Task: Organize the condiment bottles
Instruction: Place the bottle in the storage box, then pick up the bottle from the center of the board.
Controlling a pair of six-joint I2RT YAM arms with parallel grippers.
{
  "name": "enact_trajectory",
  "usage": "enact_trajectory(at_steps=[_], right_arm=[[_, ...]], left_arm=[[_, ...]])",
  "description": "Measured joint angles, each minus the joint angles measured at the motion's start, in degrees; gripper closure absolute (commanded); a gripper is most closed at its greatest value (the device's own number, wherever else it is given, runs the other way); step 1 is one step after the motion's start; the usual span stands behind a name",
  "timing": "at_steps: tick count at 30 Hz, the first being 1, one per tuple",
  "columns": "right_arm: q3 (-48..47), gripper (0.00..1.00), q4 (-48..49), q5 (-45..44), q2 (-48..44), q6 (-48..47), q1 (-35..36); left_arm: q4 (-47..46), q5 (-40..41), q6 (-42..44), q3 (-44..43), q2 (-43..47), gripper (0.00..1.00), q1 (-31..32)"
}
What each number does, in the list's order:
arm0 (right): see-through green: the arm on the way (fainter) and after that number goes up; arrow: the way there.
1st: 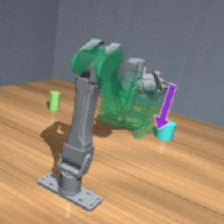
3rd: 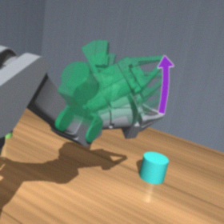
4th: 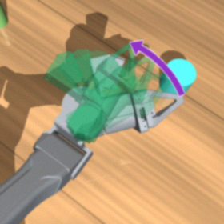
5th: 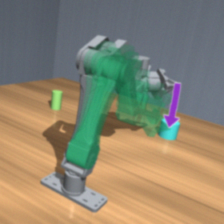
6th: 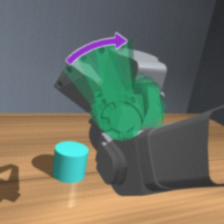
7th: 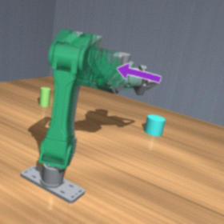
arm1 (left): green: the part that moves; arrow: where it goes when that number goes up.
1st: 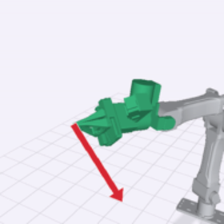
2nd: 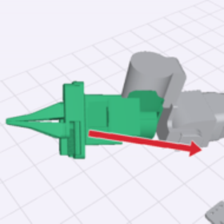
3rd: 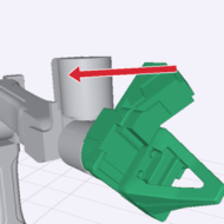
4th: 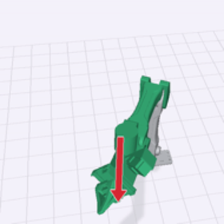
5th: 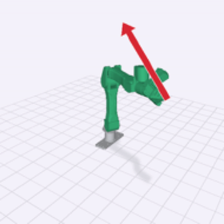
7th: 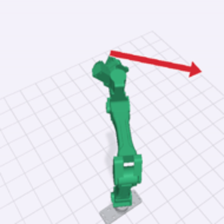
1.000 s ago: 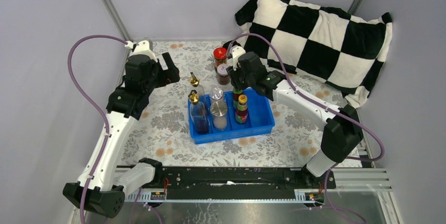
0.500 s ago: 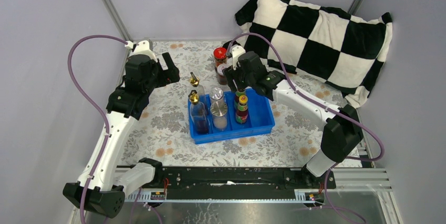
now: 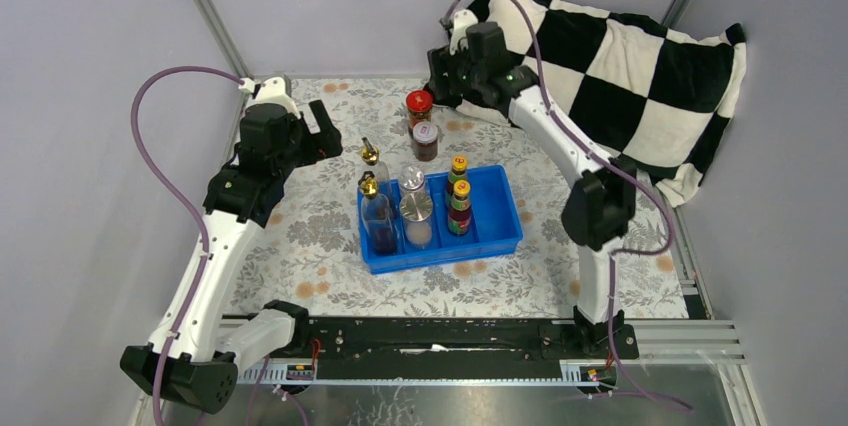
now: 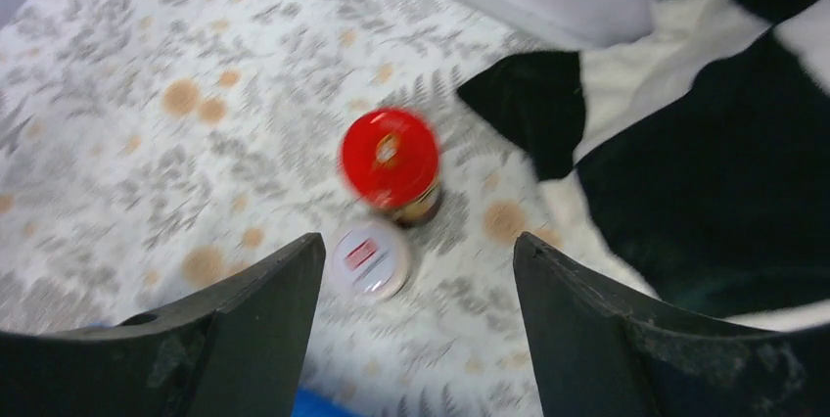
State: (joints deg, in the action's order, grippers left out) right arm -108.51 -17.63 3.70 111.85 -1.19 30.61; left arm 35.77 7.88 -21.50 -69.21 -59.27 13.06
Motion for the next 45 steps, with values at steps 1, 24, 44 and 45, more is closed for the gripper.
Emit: enact_trajectory(at_steps=[1,24,44,45], right_arm=[[-4.1,0.16,-0.7,0.7,3.1,-0.1,-1.2],[-5.4,0.00,8.9,15.5,18.5,-5.4,-2.5],[-7.3,0.29,21.9,17.0,26.9,-2.4,-2.5],[-6.7,0.32,22.8,17.1,26.9,-2.2,-2.5]], left_arm=[[0.0,0.0,0.0,0.1,0.0,0.01,0.0],[-0.7,0.0,0.0,2.9,-2.1,0.01,0.0],[-1.6,0.0,0.4,3.4,-3.1,0.01,0.0],[-1.6,0.0,0.5,3.4,-3.1,0.01,0.0]])
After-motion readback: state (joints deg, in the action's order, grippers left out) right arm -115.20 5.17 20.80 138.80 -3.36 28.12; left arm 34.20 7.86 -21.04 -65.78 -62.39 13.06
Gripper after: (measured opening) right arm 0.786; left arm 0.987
